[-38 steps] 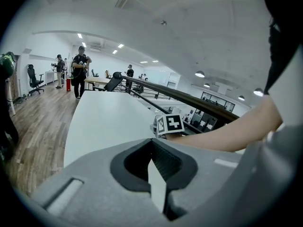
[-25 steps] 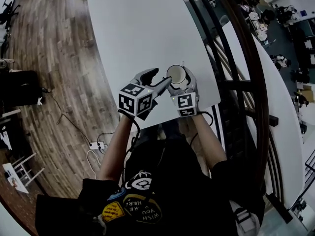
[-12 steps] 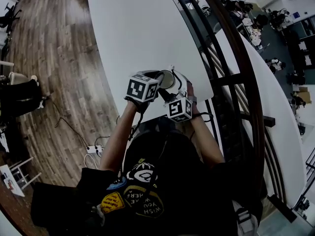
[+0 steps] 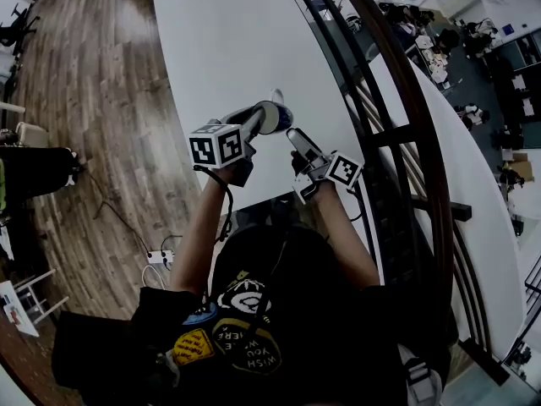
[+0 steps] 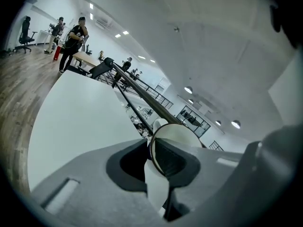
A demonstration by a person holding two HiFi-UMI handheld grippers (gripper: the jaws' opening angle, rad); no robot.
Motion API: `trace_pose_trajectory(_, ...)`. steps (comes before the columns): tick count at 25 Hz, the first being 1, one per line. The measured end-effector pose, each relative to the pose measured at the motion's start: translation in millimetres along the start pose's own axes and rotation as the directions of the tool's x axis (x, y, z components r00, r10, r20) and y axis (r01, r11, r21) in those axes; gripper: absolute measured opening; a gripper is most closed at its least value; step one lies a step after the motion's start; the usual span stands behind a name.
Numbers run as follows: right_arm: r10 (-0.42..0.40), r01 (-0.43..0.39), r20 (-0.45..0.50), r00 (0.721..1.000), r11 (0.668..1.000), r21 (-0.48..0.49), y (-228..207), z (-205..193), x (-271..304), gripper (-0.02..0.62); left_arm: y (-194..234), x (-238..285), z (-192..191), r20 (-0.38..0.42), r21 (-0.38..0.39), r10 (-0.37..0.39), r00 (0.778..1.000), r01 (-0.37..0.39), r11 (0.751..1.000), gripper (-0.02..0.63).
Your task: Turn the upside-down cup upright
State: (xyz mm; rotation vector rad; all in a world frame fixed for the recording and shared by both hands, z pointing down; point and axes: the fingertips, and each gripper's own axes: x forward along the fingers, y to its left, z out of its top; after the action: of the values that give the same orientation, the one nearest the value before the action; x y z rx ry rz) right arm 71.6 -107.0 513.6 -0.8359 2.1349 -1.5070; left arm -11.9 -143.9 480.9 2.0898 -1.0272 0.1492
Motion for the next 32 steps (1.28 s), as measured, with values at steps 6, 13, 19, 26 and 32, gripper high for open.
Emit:
trace_pose_trajectory(6, 0.203, -0.273, 0.183, 0.962, 0.765, 0.584, -2.2, 19.1, 19.2, 0.423, -24.6, 7.5, 1.5, 0.071, 0.037, -0.050, 0.996, 0.047, 0.998, 0.057)
trace_pose_trajectory(13, 0.315, -0.393, 0.246, 0.917, 0.599, 0.698, 9.0, 10.8, 38.2, 0.436, -34.1, 8.1, -29.6, 0.046, 0.130, -0.109, 0.993, 0.103, 0.986, 0.060)
trace_pose_trajectory(19, 0.149, -0.180, 0.103, 0.984, 0.868, 0.463, -31.9, 14.8, 53.7, 0.428, 12.3, 9.5, -47.9, -0.021, 0.255, 0.034, 0.999, -0.027, 0.966, 0.071)
trace_pose_trajectory(26, -0.347, 0.331, 0.010, 0.938, 0.885, -0.327, -143.0, 44.0, 92.2, 0.426, 99.7, -10.0, -73.5, 0.007, 0.178, 0.254, 0.967, -0.251, 0.951, 0.026)
trace_pose_trajectory(32, -0.527, 0.363, 0.158, 0.835, 0.312, -0.878, -208.7, 50.6, 167.2, 0.426, 157.7, -33.5, -96.1, -0.022, 0.142, 0.365, 0.931, -0.358, 0.923, 0.005)
